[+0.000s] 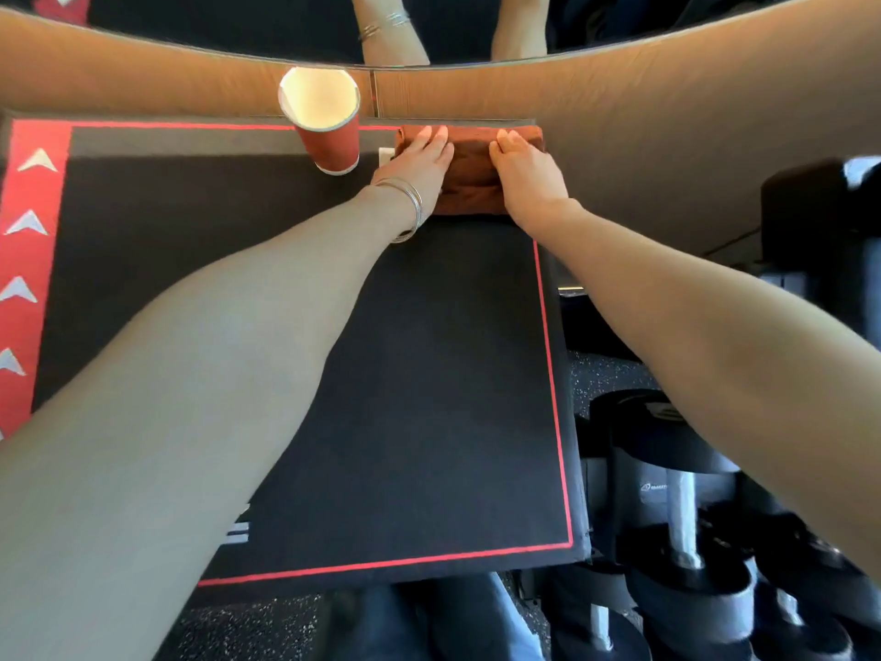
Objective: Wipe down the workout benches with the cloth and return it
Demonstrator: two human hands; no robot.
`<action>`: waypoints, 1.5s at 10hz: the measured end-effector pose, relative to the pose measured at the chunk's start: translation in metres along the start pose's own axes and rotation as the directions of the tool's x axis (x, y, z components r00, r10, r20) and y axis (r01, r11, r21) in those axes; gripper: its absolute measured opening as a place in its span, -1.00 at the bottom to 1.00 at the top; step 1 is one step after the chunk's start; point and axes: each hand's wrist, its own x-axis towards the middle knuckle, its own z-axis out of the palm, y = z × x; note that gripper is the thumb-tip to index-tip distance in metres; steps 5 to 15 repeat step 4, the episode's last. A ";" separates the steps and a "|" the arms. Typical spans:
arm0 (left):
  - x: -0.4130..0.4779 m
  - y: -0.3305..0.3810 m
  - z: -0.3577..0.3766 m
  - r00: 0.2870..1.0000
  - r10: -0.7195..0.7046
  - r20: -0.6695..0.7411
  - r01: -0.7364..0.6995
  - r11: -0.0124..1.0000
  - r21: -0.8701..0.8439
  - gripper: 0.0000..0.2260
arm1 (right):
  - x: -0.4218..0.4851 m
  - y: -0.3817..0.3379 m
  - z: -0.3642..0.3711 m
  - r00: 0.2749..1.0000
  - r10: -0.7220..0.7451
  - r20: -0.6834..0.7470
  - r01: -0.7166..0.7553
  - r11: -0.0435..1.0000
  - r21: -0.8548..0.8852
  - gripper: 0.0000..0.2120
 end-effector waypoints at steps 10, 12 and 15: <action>0.017 0.005 -0.012 0.996 -0.077 -0.035 0.076 0.997 -0.018 -0.44 | 0.021 0.010 -0.012 0.997 -0.070 0.015 0.070 0.997 -0.021 -0.54; 0.017 0.005 -0.012 0.996 -0.077 -0.035 0.076 0.997 -0.018 -0.44 | 0.021 0.010 -0.012 0.997 -0.070 0.015 0.070 0.997 -0.021 -0.54; 0.017 0.005 -0.012 0.996 -0.077 -0.035 0.076 0.997 -0.018 -0.44 | 0.021 0.010 -0.012 0.997 -0.070 0.015 0.070 0.997 -0.021 -0.54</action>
